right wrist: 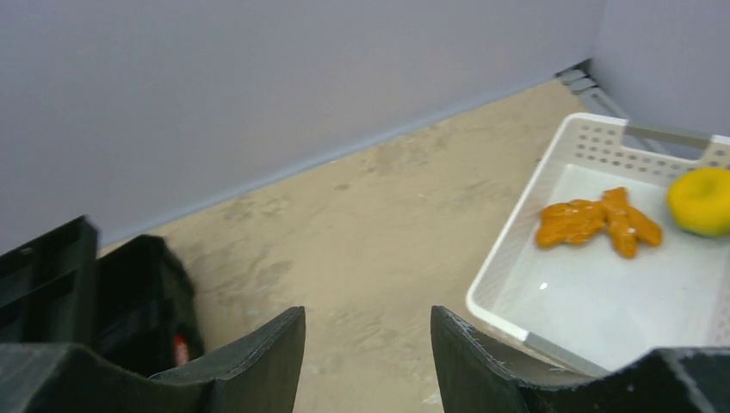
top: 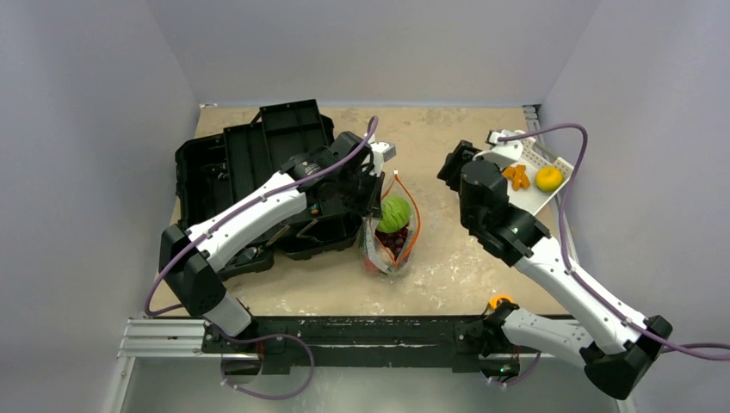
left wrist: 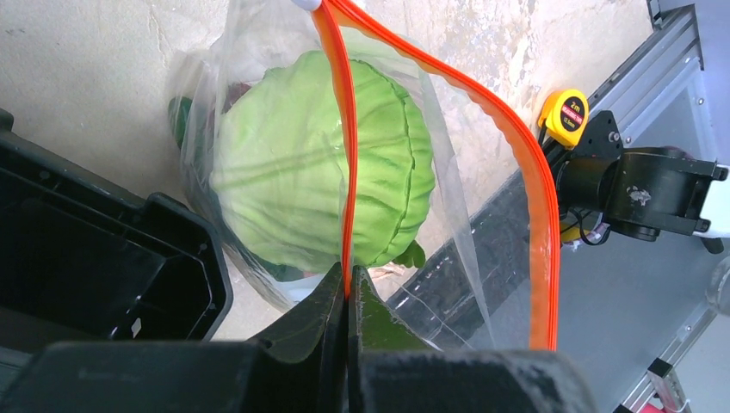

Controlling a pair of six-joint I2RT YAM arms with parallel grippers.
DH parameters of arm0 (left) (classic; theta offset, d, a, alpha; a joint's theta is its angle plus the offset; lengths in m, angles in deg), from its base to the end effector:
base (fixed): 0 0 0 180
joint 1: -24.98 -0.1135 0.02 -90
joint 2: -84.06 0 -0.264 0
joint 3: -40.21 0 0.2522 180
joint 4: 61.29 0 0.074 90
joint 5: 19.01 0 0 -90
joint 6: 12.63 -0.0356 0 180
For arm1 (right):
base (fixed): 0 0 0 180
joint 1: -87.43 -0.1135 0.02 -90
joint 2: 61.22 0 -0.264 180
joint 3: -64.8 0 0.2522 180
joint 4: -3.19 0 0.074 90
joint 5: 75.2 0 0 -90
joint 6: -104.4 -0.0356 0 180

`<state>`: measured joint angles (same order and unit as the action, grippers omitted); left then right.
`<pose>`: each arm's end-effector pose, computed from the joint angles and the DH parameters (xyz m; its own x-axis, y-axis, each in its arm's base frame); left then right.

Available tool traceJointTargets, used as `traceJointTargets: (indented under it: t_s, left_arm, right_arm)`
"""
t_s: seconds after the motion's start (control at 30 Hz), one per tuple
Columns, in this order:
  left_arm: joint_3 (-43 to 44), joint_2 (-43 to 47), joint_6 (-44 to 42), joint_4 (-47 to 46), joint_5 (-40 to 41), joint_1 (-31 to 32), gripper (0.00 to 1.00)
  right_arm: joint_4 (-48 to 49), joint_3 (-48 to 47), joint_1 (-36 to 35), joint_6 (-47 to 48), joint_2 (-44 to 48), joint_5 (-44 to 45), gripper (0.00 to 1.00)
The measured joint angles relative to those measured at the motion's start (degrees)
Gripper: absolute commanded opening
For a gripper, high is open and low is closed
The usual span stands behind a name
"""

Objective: Place the food in the zip-top bag and seal the zipper
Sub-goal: Pick up the fake fruit from the bin.

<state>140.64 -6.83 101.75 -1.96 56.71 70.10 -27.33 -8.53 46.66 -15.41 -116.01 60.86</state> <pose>0.2357 -0.2491 0.3364 -0.8207 0.2572 -0.5103 0.5054 0.7434 -0.4381 0.1708 0.1134 0.3889 -0.0965 0.3723 -0.9231 0.1478 0.9225 0.3566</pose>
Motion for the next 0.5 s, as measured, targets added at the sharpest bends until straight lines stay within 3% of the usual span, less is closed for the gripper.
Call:
traceJointTargets:
  t_s: [0.3, 0.5]
  left_arm:
    - [0.00, 0.02, -0.02, 0.00, -0.02, 0.00, 0.00]
    - [0.00, 0.02, -0.02, 0.00, -0.04, 0.00, 0.00]
  right_arm:
    - [5.18, -0.09, 18.97, 1.55, -12.07, 1.60, 0.55]
    - [9.55, -2.62, 24.46, 6.36, -26.10, 2.84, 0.57]
